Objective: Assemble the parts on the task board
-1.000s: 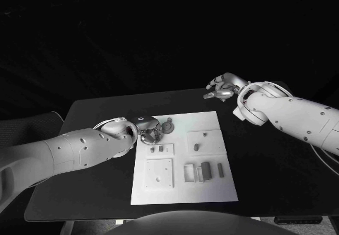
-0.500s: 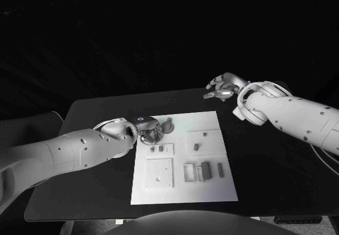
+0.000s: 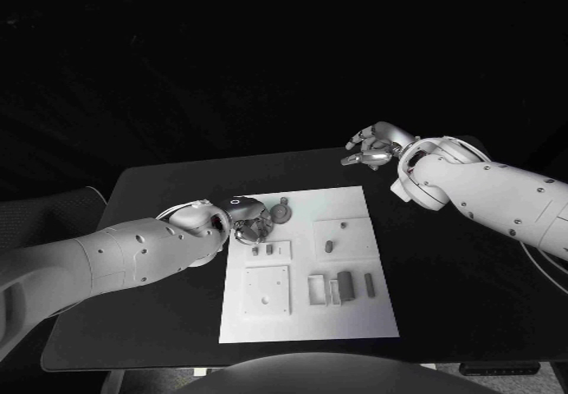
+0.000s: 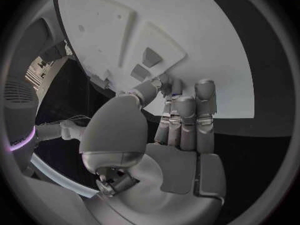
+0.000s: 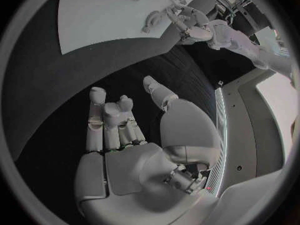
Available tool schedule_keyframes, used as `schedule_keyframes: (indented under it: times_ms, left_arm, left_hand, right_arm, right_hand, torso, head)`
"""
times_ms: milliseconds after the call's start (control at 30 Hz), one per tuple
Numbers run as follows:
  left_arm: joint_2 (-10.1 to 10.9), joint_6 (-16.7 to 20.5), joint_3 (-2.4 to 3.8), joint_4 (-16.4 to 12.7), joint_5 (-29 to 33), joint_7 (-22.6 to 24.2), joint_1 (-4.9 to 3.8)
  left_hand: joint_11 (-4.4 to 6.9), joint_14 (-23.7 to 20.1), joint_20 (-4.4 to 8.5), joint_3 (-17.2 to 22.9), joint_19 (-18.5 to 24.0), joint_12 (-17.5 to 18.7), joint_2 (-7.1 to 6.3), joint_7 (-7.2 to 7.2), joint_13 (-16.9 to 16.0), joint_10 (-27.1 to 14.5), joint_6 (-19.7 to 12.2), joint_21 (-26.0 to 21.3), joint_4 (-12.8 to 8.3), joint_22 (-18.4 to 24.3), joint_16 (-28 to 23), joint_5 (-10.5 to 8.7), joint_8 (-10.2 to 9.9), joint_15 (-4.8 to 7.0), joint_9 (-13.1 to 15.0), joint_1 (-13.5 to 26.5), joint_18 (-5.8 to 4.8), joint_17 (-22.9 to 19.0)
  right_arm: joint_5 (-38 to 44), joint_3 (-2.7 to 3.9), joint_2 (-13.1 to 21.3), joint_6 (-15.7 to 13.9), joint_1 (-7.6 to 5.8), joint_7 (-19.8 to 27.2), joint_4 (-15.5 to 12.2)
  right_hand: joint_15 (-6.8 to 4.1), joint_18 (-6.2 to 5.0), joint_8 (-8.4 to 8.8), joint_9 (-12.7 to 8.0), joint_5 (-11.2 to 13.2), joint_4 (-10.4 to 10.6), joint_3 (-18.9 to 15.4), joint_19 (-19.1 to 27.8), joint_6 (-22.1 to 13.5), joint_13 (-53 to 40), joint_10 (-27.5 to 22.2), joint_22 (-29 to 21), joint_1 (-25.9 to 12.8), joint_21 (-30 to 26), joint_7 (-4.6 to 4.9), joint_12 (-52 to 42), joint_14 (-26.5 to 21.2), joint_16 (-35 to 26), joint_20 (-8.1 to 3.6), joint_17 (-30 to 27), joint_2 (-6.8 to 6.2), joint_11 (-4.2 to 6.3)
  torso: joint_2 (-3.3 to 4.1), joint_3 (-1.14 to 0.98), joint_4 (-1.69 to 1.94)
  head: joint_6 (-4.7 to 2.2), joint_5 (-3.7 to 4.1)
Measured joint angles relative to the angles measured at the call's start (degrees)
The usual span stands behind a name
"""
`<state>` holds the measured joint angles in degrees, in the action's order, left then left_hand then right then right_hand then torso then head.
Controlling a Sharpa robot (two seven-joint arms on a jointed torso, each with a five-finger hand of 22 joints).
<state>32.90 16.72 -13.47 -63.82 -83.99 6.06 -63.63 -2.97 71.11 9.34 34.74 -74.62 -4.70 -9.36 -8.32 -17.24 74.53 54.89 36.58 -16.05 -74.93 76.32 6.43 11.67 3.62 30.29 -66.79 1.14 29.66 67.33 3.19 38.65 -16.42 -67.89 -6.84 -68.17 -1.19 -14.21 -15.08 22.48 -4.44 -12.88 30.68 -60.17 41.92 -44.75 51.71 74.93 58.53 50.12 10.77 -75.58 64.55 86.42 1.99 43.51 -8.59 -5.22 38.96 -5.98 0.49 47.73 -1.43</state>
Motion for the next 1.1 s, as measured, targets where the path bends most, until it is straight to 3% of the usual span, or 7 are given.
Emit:
schedule_keyframes:
  times_ms: [467, 967, 1100]
  left_arm:
    - [0.3, 0.1, 0.00, 0.1, 0.0, -0.3, 0.01]
    - [1.8, 0.3, 0.05, 0.8, 0.0, -0.6, 0.01]
    - [3.0, 0.7, 0.05, 1.0, 0.0, -0.6, 0.01]
  left_hand:
    - [0.22, -0.1, -0.02, -0.5, 0.0, 0.1, -0.22, -0.02, -0.7, -0.2, -1.4, 0.0, 0.1, 0.0, 0.0, 0.21, -0.6, 0.05, -0.3, 0.2, -0.01, 0.1]
    - [0.34, -0.1, -0.03, -0.9, 0.0, 0.1, -1.10, 0.24, -1.5, -0.3, -2.3, 0.0, 0.3, 0.0, 0.0, 0.21, -0.6, 0.05, -0.4, 0.6, 0.22, 0.1]
    - [0.36, -0.1, -0.03, -0.9, 0.0, 0.1, -1.10, 0.24, -1.7, -0.3, -2.3, 0.0, 0.3, 0.0, 0.0, 0.28, -0.6, 0.05, -0.6, 0.6, 0.23, 0.2]
  right_arm:
    - [0.0, 0.00, 0.1, 0.0, 0.00, 0.0, 0.0]
    - [0.0, 0.00, 0.1, 0.0, 0.02, 0.0, 0.2]
    - [0.0, 0.00, 0.2, 0.0, 0.03, 0.0, 0.2]
  right_hand:
    - [0.00, 0.00, 0.00, 0.0, 0.0, 0.2, -0.2, 0.1, 0.0, 0.0, 0.0, 0.0, 0.0, 0.0, -0.02, 0.0, 0.0, 0.0, -0.36, 0.0, 0.00, 0.00]
    - [0.00, 0.00, 0.00, 0.0, 0.0, 0.2, -0.2, 0.1, 0.0, 0.0, 0.0, 0.0, 0.0, 0.0, -0.09, 0.0, 0.0, 0.0, -0.34, 0.0, 0.00, 0.00]
    - [0.00, 0.00, 0.00, 0.0, 0.0, 0.2, -0.2, 0.1, 0.0, 0.0, 0.0, 0.0, 0.0, -0.2, -0.11, 0.0, 0.0, 0.0, -0.33, 0.0, 0.00, 0.00]
  torso:
    - [-0.01, 0.01, -0.01]
    - [-0.01, 0.09, 0.03]
    - [-0.01, 0.07, 0.04]
  head:
    - [-0.08, 0.09]
    - [-0.23, 0.05]
    - [-0.29, 0.00]
